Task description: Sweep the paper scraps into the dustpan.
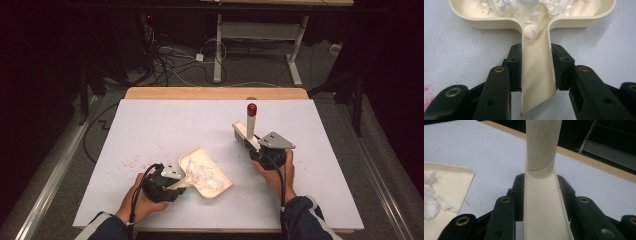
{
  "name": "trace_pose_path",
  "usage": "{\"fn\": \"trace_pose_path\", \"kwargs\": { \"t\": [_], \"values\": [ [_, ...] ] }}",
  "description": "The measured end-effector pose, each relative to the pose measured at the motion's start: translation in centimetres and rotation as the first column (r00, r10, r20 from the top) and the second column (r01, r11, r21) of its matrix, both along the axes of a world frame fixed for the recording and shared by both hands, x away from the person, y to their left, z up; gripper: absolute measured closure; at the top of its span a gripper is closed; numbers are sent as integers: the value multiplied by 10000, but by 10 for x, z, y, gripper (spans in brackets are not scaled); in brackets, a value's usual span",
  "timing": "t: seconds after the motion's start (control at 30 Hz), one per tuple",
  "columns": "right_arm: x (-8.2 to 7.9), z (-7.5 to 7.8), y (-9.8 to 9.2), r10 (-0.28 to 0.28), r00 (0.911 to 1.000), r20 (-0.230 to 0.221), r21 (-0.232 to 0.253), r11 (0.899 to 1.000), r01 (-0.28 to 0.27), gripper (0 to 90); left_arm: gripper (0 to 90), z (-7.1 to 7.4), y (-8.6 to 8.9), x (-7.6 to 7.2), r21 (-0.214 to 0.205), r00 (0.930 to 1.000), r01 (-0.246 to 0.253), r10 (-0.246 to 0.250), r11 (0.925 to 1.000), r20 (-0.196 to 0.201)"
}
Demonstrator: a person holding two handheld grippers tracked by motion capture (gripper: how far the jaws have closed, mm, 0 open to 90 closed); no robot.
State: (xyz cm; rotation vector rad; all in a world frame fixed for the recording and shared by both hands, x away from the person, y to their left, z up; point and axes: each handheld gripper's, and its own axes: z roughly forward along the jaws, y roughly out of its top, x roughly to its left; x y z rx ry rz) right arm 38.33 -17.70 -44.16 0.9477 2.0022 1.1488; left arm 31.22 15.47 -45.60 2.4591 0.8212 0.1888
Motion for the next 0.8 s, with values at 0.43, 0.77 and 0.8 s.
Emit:
{"fn": "trace_pose_path", "kwargs": {
  "t": [0.43, 0.77, 0.8],
  "values": [
    [-13, -13, 32, 1225, 9905, -628, 453, 9918, -1197, 671, 629, -1, -2, 0, 80, 10000, 41, -41, 10000, -3],
    [-46, -12, 76, 2751, 9588, -704, 704, 9602, -2704, 672, 629, -1, -2, 0, 94, 10000, 37, -38, 9999, 15],
    [-48, -10, 78, 2900, 9544, -706, 746, 9557, -2849, 673, 628, -1, -2, 0, 95, 10000, 27, -27, 10000, 12]
  ]
}}
